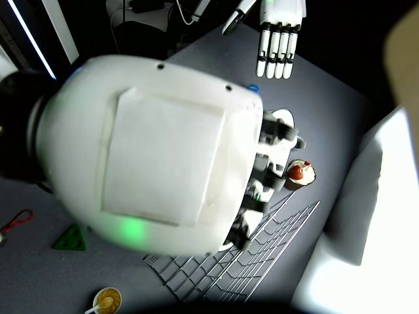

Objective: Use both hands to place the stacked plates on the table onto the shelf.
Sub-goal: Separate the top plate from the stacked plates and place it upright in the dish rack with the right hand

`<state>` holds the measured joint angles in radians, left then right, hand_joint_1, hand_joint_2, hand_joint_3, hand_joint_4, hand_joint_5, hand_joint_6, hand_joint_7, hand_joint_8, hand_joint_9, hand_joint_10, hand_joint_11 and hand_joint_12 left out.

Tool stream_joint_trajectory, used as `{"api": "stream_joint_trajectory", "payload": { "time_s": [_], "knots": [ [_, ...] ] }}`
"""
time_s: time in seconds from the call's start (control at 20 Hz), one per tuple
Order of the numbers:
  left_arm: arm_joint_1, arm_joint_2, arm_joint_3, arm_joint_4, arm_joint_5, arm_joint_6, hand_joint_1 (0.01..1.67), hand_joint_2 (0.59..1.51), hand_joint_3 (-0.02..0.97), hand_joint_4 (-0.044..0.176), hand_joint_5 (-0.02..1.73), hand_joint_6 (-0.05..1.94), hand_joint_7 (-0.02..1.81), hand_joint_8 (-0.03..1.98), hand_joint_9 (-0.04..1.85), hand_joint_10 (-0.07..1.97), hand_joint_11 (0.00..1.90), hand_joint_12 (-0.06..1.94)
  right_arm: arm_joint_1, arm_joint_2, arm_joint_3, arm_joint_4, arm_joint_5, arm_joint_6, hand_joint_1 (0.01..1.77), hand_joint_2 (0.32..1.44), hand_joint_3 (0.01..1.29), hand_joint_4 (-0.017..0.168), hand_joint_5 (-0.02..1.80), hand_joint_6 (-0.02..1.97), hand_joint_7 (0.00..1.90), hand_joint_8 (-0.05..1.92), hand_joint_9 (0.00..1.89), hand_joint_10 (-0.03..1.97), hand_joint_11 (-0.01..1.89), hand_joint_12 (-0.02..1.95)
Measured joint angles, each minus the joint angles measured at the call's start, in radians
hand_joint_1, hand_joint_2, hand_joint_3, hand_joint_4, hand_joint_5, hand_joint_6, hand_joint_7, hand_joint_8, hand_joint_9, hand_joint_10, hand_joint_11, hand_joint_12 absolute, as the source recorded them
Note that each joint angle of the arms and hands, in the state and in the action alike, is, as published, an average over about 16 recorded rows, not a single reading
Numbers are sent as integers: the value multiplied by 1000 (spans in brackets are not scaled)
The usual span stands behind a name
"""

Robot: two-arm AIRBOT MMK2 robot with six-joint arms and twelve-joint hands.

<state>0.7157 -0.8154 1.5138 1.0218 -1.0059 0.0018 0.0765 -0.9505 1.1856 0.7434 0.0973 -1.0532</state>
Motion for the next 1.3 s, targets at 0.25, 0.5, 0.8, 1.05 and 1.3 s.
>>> {"api": "stream_joint_trajectory", "payload": {
  "time_s": [0.25, 0.5, 0.8, 1.05, 1.3],
  "knots": [
    [-9, -4, 5, 5, 2, 0, 34, 980, -7, 2, 151, 18, 167, 21, 161, 7, 169, 14, 6, 0, 16, 32, -24, 8, 1495, 944, 14, -6, 916, 838, 1182, 437, 1213, 552, 991, 1327],
    [-15, -5, 2, 10, 3, 0, 34, 980, -7, 1, 151, 18, 170, 21, 162, 6, 166, 14, 6, -1, 45, 70, -49, 8, 1495, 944, 13, -6, 928, 824, 1175, 441, 1209, 554, 979, 1348],
    [-24, -6, -4, 15, 4, 0, 33, 979, -7, 1, 151, 18, 165, 21, 154, 6, 166, 14, -7, -11, 99, 109, -79, 8, 1496, 953, 13, -6, 925, 835, 1127, 498, 1167, 649, 948, 1385],
    [-30, -6, -9, 20, 4, 0, 32, 974, -6, 1, 151, 18, 161, 21, 148, 6, 163, 14, -34, -30, 148, 140, -93, 8, 1496, 962, 13, -7, 915, 860, 1105, 538, 1145, 690, 949, 1380],
    [-33, -7, -11, 23, 4, 0, 32, 971, -6, 1, 157, 18, 166, 21, 150, 6, 164, 14, -70, -62, 195, 175, -96, 9, 1496, 970, 13, -8, 901, 884, 1091, 560, 1129, 714, 946, 1378]
  ]
}}
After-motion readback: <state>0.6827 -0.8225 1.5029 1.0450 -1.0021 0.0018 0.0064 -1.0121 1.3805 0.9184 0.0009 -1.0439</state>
